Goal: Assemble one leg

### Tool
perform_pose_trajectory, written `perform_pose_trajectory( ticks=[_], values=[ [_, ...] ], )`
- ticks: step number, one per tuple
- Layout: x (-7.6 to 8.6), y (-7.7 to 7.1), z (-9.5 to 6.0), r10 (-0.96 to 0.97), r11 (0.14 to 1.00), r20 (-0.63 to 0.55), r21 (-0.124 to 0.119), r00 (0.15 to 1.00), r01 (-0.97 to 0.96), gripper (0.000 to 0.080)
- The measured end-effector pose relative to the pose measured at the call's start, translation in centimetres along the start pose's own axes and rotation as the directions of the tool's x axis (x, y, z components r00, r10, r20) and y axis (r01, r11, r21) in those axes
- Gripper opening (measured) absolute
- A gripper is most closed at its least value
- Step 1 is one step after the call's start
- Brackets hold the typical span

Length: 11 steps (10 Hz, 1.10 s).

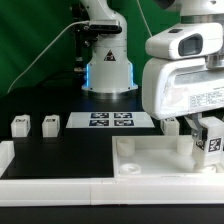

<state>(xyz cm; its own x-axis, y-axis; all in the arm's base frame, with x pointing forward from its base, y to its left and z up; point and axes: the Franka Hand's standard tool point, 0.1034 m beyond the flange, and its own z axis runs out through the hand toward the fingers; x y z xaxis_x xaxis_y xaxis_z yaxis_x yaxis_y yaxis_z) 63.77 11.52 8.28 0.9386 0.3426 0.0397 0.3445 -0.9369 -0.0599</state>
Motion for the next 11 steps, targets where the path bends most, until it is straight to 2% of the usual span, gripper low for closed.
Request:
perform_pose_trajectory(
  ticks=[3,5,8,11],
  values=[
    [-0.01,0.01,0.01,0.052,0.999,0.000,0.002,0.999,-0.052,0.0291],
    [0.02,-0.17,0.02,0.196,0.981,0.000,0.009,0.981,-0.196,0.0291],
    [0.00,-0.11,0.03,0.449,0.894,0.003,0.009,0.894,-0.449,0.0292],
    [-0.09,0.22,0.06,0.695,0.719,0.003,0.003,0.719,-0.695,0.0293]
  ],
)
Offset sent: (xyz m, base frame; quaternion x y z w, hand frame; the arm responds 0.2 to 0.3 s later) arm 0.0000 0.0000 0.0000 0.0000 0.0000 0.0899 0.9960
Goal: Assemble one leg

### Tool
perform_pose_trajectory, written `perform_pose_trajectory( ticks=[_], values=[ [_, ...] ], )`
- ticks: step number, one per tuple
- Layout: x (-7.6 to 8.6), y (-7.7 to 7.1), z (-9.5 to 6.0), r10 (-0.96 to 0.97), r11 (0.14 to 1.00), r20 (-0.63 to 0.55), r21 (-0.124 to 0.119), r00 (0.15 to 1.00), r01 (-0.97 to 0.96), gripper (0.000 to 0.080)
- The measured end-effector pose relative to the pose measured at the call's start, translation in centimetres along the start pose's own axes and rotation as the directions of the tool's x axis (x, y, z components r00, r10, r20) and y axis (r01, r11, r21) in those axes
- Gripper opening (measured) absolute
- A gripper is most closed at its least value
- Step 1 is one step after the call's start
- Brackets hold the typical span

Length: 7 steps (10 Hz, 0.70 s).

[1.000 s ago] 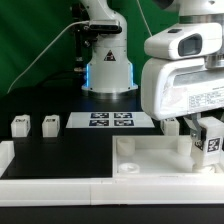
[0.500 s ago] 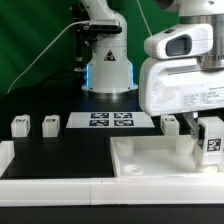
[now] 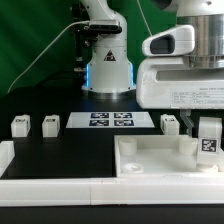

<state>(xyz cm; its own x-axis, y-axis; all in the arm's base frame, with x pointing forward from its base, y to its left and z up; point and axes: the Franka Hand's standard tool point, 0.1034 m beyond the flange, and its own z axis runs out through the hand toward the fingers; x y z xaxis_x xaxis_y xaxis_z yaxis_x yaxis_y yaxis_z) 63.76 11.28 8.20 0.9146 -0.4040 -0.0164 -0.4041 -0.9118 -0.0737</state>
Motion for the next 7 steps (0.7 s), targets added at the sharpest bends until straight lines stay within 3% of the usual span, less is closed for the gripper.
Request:
perform_pose_trajectory(
  ticks=[3,7],
  values=[
    [-0.05,0.35,0.08,0.384,0.923,-0.011,-0.003,0.923,-0.384,0.0293],
    [-0.08,0.42,0.16,0.752,0.659,0.002,0.003,0.659,-0.752,0.0293]
  ],
)
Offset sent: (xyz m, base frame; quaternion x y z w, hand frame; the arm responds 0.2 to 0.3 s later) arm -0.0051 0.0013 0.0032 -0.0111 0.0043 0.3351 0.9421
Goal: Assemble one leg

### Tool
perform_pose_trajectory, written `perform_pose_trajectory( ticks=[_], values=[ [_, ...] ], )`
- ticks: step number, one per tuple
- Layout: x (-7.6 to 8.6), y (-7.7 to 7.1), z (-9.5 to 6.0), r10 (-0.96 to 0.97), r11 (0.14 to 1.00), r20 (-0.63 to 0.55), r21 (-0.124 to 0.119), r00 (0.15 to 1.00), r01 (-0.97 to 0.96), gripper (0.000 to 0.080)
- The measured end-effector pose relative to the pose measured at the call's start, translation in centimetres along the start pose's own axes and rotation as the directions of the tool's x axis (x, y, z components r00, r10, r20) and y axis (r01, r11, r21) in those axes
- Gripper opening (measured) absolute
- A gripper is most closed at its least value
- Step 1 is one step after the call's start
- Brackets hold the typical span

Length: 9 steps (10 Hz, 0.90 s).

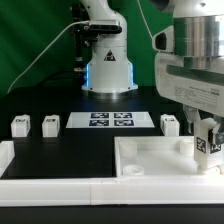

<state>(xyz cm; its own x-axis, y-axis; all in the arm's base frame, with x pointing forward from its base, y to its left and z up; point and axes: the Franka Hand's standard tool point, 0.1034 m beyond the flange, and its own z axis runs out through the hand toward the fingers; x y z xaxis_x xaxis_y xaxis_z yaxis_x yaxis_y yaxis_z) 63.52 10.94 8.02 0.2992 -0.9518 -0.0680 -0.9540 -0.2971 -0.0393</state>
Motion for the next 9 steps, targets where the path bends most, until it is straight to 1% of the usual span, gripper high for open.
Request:
perform_pose_trajectory(
  ticks=[1,3,4,5,6,7,9],
  values=[
    [0.00,0.04,0.02,0.070,0.998,0.002,-0.001,0.998,-0.070,0.0293],
    [-0.01,0.05,0.05,0.065,0.998,0.002,-0.002,0.998,-0.065,0.0293],
    [-0.10,0.06,0.10,0.059,0.998,0.002,-0.002,0.998,-0.059,0.0386],
    [-0.15,0.06,0.12,0.050,0.999,0.002,-0.003,0.999,-0.050,0.0578],
    [-0.18,0.06,0.13,0.009,1.000,0.002,-0.003,1.000,-0.009,0.0578],
    [-0.26,0.05,0.14,0.005,1.000,0.002,-0.003,1.000,-0.005,0.0634],
    [-0.33,0.12,0.30,-0.210,0.978,0.003,-0.006,0.978,0.210,0.0647]
  ],
)
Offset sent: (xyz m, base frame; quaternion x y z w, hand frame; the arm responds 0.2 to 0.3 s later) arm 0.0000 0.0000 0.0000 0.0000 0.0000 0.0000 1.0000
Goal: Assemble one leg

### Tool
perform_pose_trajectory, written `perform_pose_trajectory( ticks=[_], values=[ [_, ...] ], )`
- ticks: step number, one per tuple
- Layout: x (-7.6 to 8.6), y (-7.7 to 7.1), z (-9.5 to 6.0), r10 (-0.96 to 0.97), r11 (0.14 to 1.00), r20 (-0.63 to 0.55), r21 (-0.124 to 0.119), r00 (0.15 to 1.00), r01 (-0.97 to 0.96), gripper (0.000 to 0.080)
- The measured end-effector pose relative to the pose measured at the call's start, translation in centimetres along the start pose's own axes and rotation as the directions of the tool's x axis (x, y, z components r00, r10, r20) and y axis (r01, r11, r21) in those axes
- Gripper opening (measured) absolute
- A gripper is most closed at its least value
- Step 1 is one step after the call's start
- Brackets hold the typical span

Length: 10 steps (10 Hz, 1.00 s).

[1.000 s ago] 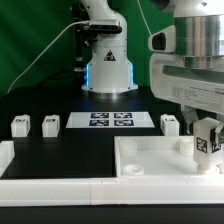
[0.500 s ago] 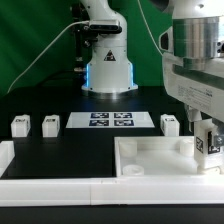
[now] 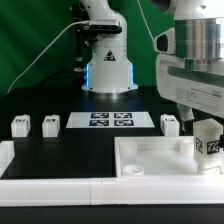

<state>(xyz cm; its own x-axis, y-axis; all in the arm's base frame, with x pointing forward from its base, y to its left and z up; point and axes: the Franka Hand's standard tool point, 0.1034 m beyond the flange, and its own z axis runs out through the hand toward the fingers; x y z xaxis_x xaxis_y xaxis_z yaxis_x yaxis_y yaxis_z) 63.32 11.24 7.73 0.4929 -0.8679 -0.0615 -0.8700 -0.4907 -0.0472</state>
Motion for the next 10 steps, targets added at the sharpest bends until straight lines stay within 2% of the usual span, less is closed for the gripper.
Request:
perform_pose_trajectory(
  ticks=[2,3,6,7,8,10],
  values=[
    [-0.23,0.01,0.06,-0.264,0.965,0.003,-0.004,0.965,0.264,0.0648],
    [-0.33,0.00,0.05,-0.327,0.945,0.004,-0.006,0.945,0.327,0.0648],
    [-0.13,0.07,0.02,-0.657,0.754,0.007,-0.005,0.754,0.657,0.0648],
    [-0.12,0.07,0.02,-0.714,0.700,0.007,-0.005,0.700,0.714,0.0648],
    [-0.09,0.08,0.02,-0.798,0.602,0.007,-0.005,0.602,0.798,0.0648],
    [0.02,0.12,0.01,-0.883,0.470,0.008,-0.005,0.470,0.883,0.0648]
  ],
)
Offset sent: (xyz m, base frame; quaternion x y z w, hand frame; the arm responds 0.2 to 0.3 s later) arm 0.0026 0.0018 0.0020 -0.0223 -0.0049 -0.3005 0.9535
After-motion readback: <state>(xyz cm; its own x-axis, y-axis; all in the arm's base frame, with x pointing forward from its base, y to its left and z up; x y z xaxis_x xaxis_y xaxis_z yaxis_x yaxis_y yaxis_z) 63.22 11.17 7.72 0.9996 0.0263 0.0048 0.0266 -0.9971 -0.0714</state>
